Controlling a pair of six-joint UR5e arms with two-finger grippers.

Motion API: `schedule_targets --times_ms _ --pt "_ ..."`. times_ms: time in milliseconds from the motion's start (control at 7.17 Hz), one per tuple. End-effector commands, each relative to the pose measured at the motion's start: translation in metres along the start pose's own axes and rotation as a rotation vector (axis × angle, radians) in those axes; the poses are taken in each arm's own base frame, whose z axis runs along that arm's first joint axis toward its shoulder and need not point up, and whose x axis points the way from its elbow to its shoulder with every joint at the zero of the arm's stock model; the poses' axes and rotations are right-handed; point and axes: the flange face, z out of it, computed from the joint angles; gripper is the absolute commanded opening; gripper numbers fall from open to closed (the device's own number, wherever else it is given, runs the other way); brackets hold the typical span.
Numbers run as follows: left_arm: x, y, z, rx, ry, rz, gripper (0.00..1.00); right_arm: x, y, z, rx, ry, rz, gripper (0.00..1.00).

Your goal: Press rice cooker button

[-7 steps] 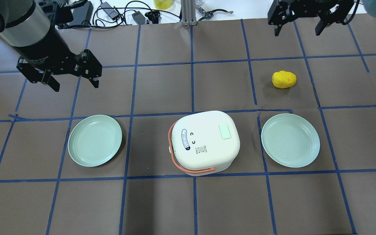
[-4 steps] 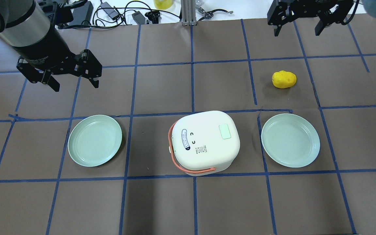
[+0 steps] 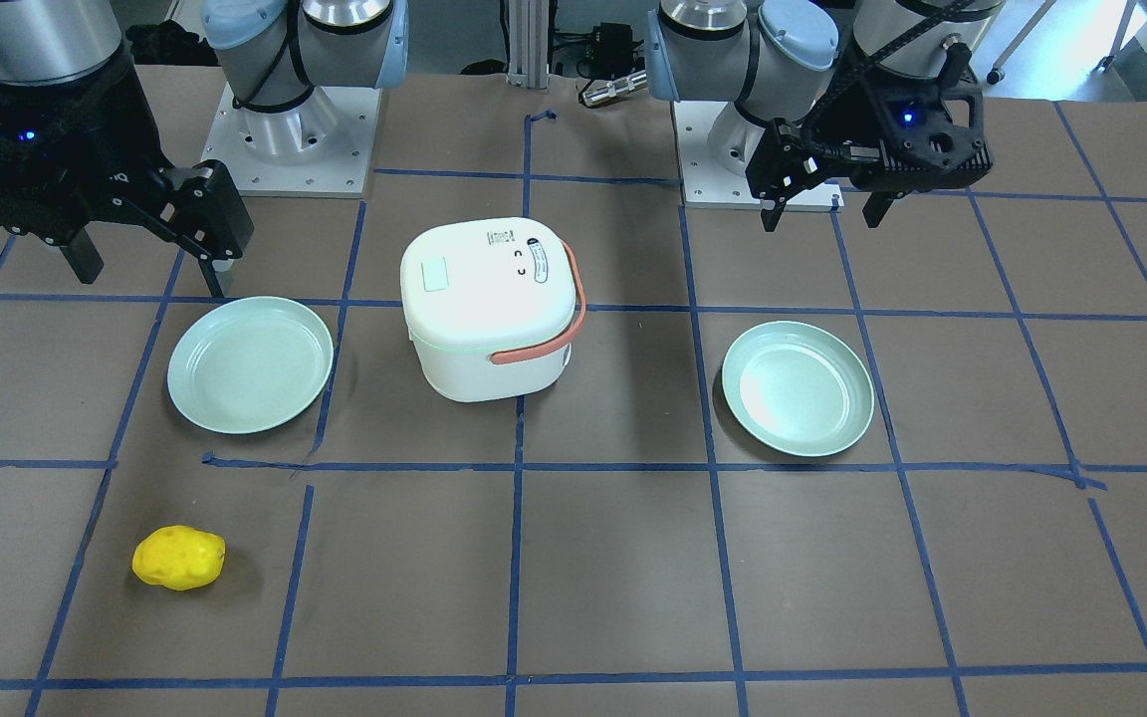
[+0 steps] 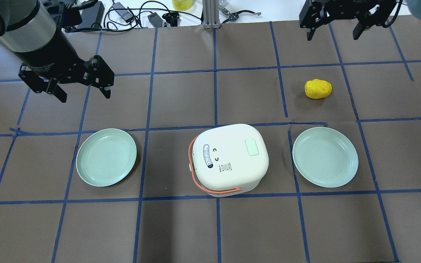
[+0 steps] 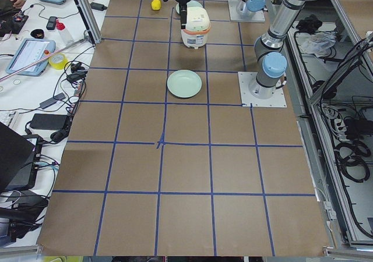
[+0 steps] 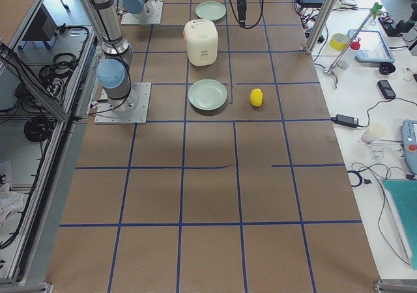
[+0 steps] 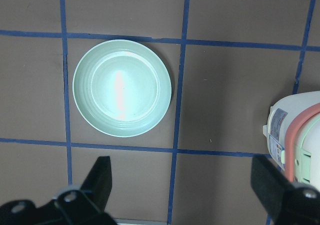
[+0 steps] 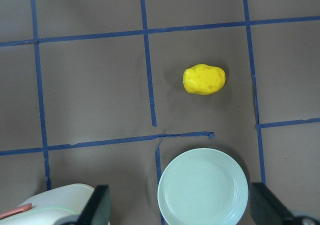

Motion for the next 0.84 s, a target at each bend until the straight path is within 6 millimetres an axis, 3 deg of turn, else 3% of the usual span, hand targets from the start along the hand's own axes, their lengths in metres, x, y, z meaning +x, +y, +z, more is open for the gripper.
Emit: schedule_targets --times_ms 0,279,419,698 --pt "0.000 0.000 0.000 0.000 0.000 0.000 1.00 -0.001 0.002 0.000 -0.005 0.000 -0.003 1.00" --pt "0.000 0.000 0.000 0.000 0.000 0.000 1.00 -0.005 0.004 0.001 -0.012 -0.001 -0.015 1.00" --pt "0.000 0.000 0.000 0.000 0.000 -0.001 1.00 -0.020 0.015 0.015 -0.044 -0.002 -0.040 1.00" --pt "0.000 0.000 0.000 0.000 0.000 0.000 1.00 -0.049 0.055 0.046 -0.109 -0.018 -0.083 0.94"
